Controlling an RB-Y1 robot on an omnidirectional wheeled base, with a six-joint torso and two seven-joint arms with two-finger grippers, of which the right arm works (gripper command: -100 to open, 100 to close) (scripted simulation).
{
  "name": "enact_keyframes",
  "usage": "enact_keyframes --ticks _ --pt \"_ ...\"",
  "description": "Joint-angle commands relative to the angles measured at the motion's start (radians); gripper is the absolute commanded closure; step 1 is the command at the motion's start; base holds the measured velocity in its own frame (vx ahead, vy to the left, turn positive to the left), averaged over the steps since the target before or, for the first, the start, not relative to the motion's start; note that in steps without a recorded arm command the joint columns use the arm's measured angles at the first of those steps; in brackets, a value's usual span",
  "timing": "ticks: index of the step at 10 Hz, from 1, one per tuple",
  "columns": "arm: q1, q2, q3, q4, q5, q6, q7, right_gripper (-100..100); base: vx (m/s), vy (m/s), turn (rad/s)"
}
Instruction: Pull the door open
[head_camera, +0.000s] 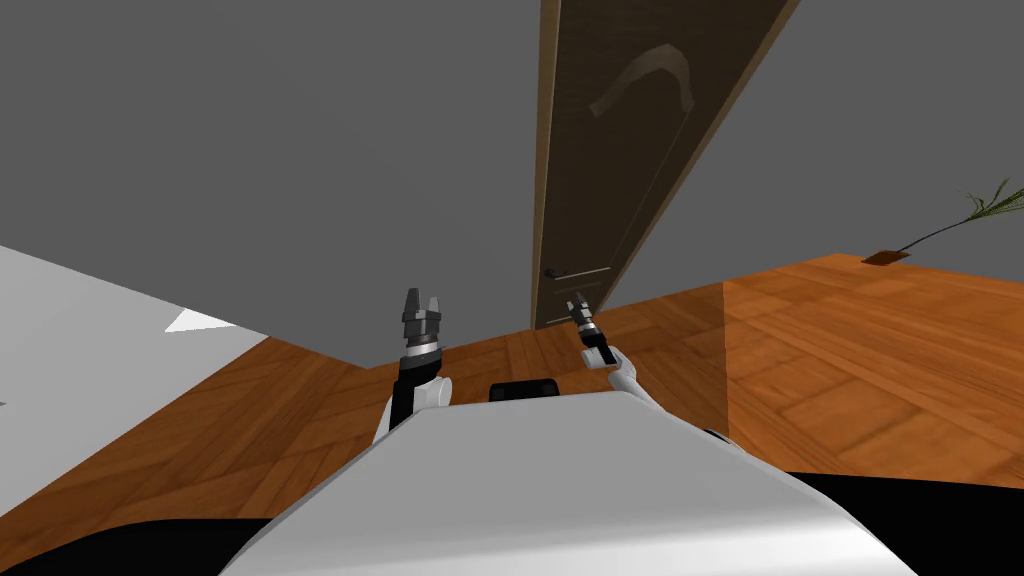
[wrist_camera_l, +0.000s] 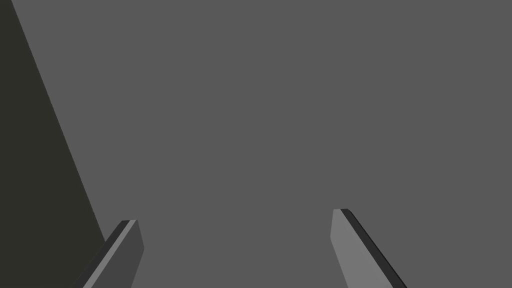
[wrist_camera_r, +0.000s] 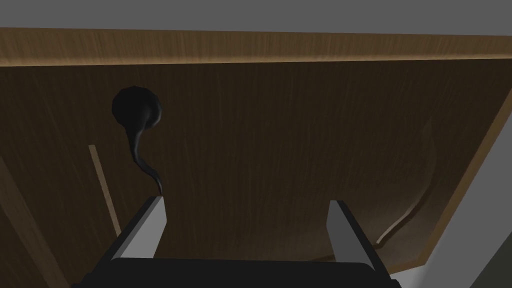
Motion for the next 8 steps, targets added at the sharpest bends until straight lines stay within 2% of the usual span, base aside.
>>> enact_keyframes --ticks 1,8 --pt "-0.012 -0.012 0.005 0.037 -0.003 0.003 -0.002 -100 0.08 -0.047 0.092" --pt "-0.094 -0.06 0.027 0.256 -0.014 -0.02 -0.01 -100 0.087 -0.053 0.084"
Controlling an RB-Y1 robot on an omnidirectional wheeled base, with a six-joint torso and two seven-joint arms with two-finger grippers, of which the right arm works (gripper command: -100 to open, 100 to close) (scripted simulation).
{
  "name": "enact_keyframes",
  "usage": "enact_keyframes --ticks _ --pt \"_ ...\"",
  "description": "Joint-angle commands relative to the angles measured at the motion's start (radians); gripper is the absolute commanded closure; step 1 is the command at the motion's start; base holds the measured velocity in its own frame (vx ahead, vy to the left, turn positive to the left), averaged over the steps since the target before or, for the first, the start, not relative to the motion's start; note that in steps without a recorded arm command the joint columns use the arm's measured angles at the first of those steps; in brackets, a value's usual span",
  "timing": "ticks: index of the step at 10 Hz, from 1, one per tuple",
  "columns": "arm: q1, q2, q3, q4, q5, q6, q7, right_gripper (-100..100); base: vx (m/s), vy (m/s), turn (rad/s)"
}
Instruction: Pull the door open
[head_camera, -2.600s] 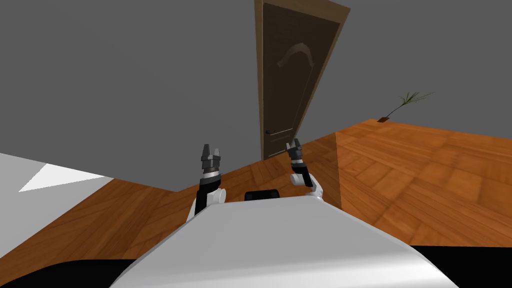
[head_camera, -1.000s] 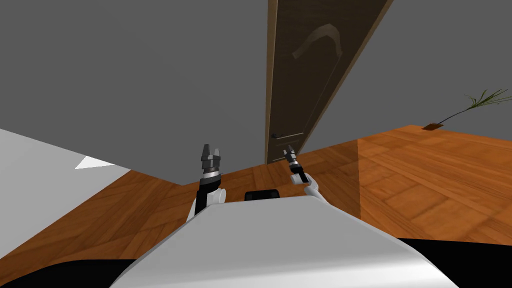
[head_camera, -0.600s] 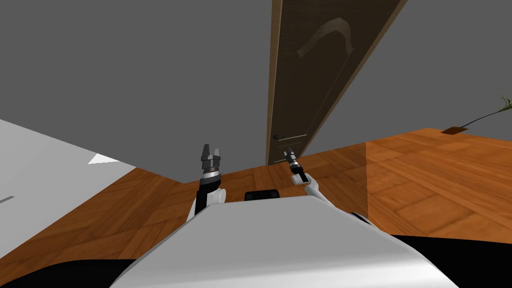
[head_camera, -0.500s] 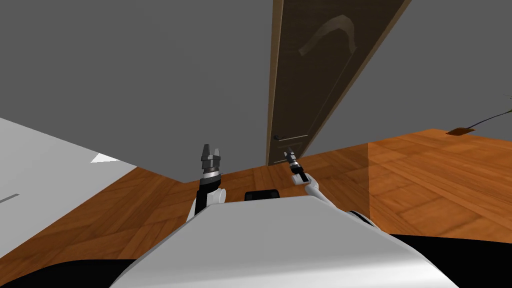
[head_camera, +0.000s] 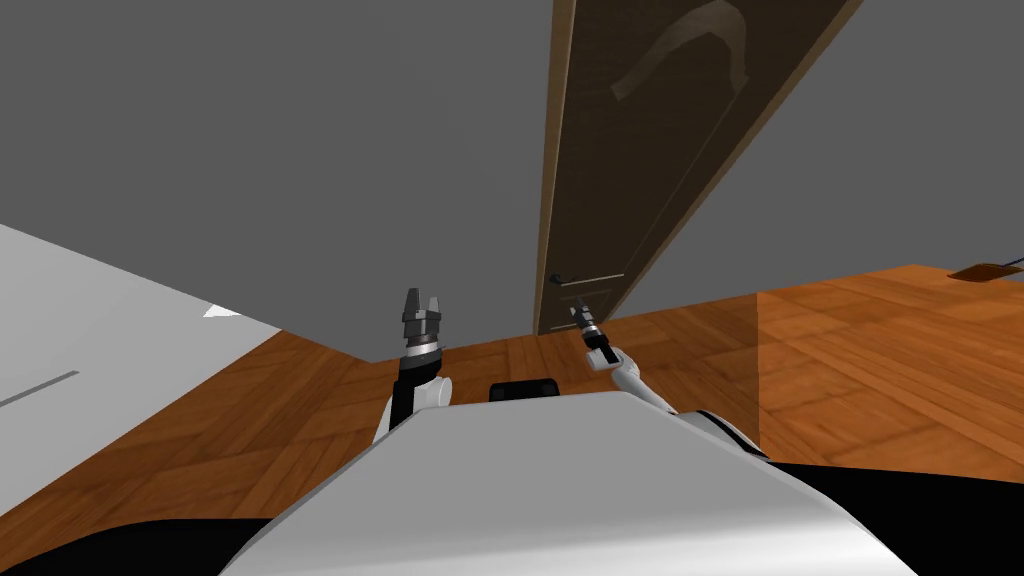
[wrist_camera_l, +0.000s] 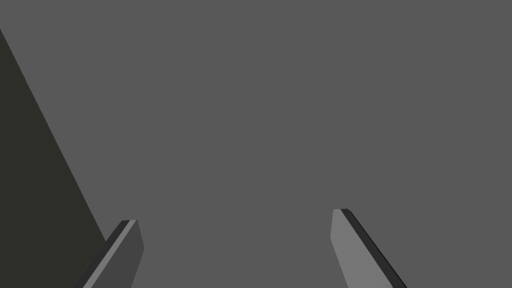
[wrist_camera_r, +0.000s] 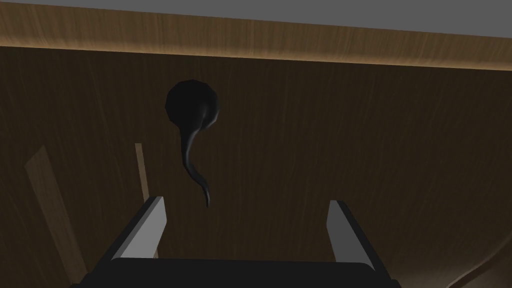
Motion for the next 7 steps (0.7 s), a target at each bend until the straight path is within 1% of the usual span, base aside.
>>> enact_keyframes --ticks 1,3,4,7 --pt "-0.02 -0.013 0.004 0.05 -0.003 -0.006 -0.005 -100 0.067 -0.049 0.068" --pt "-0.04 -0.024 0.009 0.102 -0.005 -0.011 -0.007 -100 0.085 -0.043 0.071" --pt "-0.04 -0.024 0.009 0.102 -0.005 -0.011 -0.007 -100 0.064 -0.034 0.022" --pt "-0.066 -0.038 0.016 0.169 -0.009 -0.018 -0.009 -100 0.053 -0.034 0.053"
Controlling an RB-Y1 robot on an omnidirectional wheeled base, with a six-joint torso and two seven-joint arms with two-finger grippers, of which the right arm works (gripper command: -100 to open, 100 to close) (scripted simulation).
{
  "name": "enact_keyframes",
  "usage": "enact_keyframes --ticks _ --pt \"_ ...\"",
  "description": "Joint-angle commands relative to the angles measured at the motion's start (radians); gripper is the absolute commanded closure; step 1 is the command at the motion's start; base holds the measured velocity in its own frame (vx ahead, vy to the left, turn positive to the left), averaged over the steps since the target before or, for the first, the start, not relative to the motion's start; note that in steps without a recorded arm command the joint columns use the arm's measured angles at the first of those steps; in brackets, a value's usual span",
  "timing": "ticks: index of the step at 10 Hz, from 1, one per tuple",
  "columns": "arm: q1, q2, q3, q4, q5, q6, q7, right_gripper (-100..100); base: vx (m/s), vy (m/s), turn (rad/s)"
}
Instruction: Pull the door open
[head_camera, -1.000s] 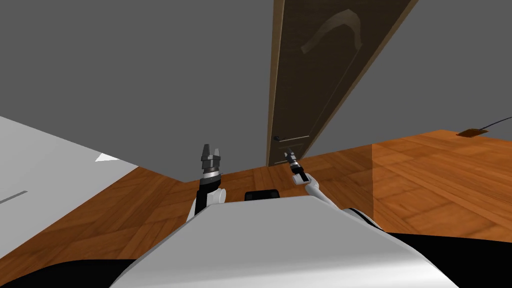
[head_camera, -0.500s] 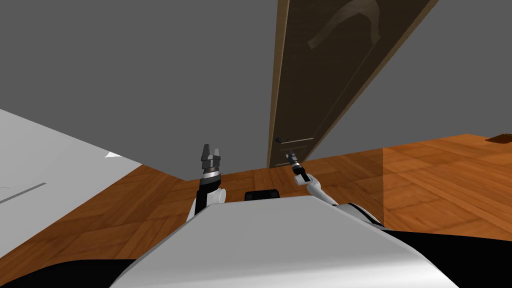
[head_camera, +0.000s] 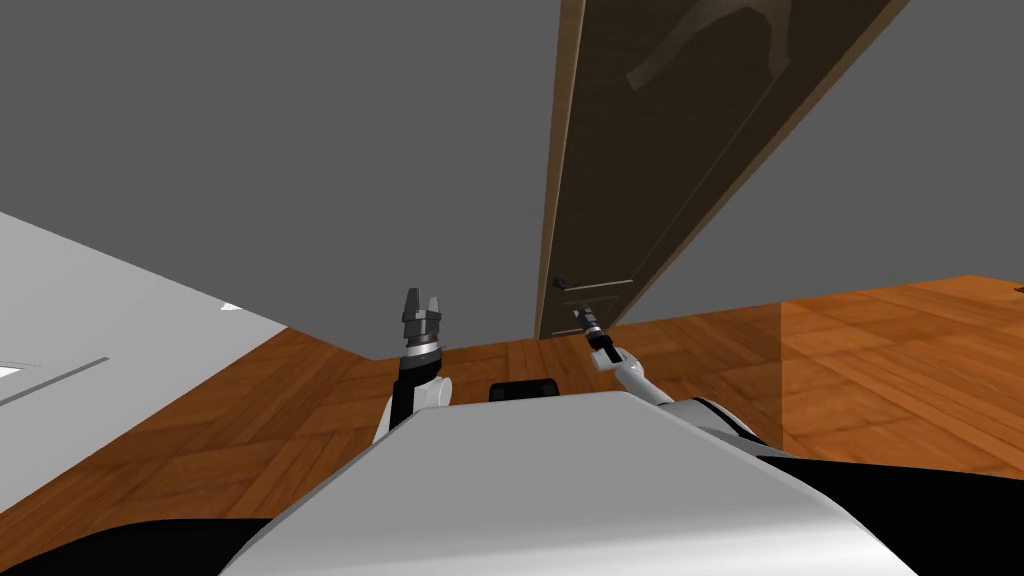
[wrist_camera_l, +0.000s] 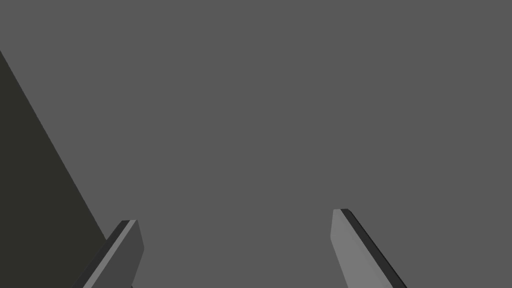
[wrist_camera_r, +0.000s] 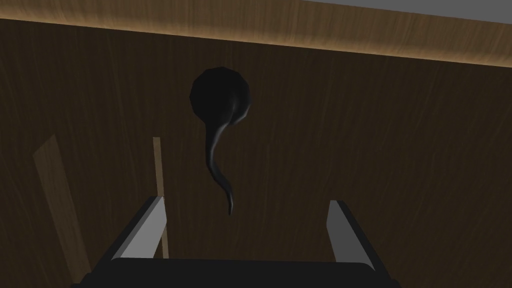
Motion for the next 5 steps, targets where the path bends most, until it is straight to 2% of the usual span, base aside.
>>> enact_keyframes --ticks 1,3,5 --pt "-0.01 -0.005 0.003 0.029 -0.002 -0.001 0.001 -100 0.069 -0.053 0.061" --pt "-0.035 -0.019 0.009 0.094 -0.005 -0.008 -0.002 -100 0.102 -0.057 0.079" --pt "-0.052 -0.029 0.014 0.139 -0.007 -0.013 -0.003 -100 0.102 -0.062 0.063"
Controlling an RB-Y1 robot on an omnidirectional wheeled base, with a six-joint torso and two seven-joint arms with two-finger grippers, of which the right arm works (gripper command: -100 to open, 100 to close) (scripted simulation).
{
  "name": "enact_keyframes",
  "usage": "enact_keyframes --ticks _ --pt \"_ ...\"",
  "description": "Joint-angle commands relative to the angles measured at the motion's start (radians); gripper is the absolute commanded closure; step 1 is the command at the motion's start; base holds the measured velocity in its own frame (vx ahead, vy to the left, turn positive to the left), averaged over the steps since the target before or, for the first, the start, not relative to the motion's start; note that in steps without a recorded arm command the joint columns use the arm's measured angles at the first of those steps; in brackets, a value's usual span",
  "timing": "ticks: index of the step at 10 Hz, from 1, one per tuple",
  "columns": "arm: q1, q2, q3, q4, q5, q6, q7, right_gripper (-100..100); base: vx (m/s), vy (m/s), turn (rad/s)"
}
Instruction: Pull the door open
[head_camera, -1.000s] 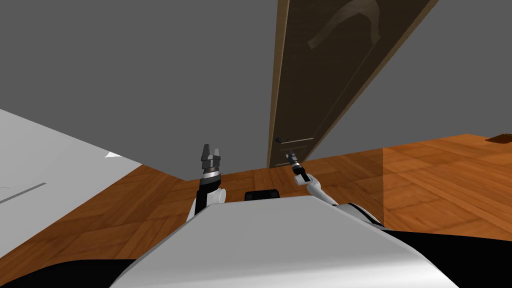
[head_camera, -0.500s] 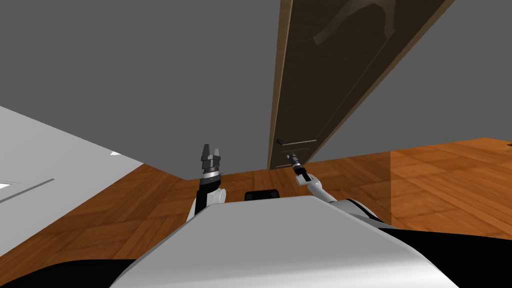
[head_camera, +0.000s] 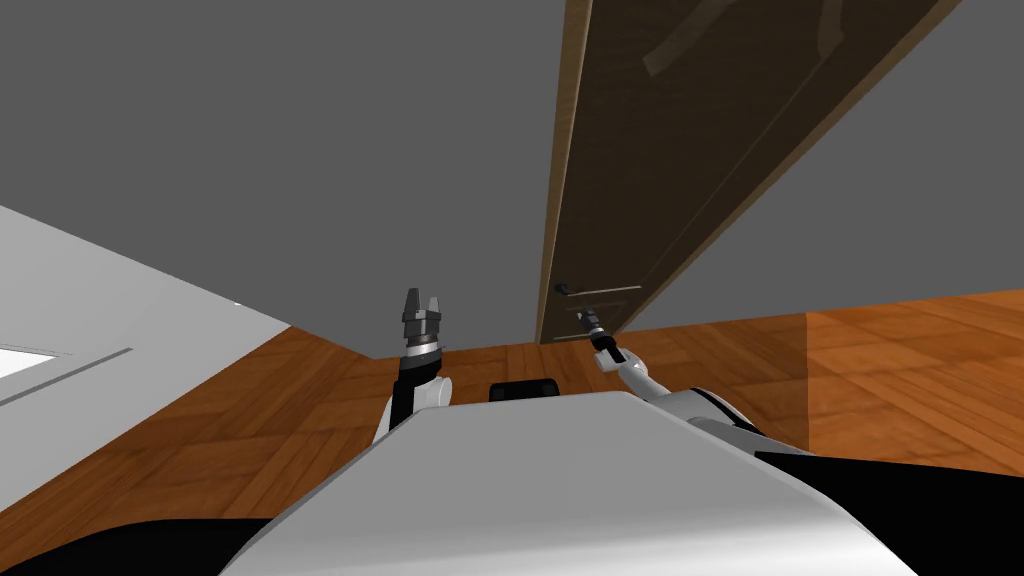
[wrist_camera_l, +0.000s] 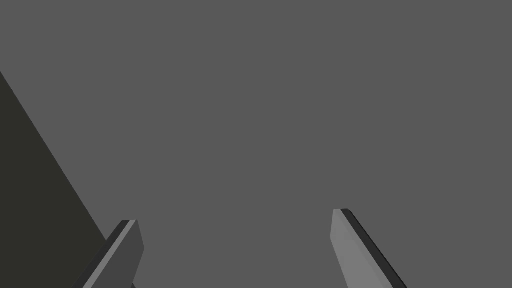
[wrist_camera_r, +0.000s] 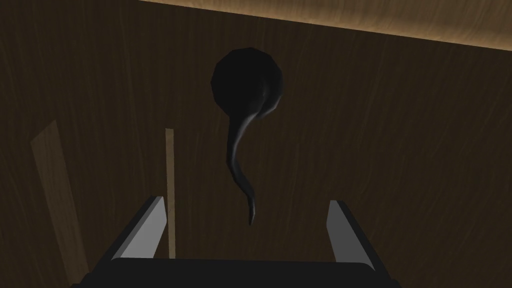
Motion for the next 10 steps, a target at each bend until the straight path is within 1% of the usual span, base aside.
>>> enact_keyframes --ticks 1,2,3,7,8,9,10 --pt "0.0 0.0 0.0 0.0 0.0 0.0 0.0 -100 0.043 -0.031 0.012" --pt "0.005 -0.01 -0.009 0.011 -0.006 -0.007 -0.005 -100 0.136 0.021 0.119" --pt "0.007 -0.013 -0.013 0.013 -0.008 -0.009 -0.007 -100 0.202 0.02 0.106" --pt "0.028 -0.042 -0.044 0.037 -0.025 -0.029 -0.021 -100 0.199 0.003 0.131" --pt "0.032 -0.047 -0.049 0.041 -0.028 -0.032 -0.024 -100 0.199 -0.015 0.119" --pt "0.03 -0.044 -0.046 0.032 -0.027 -0.024 -0.021 -100 0.088 -0.011 0.023" --pt "0.03 -0.044 -0.046 0.032 -0.027 -0.024 -0.021 100 -0.01 0.002 -0.018"
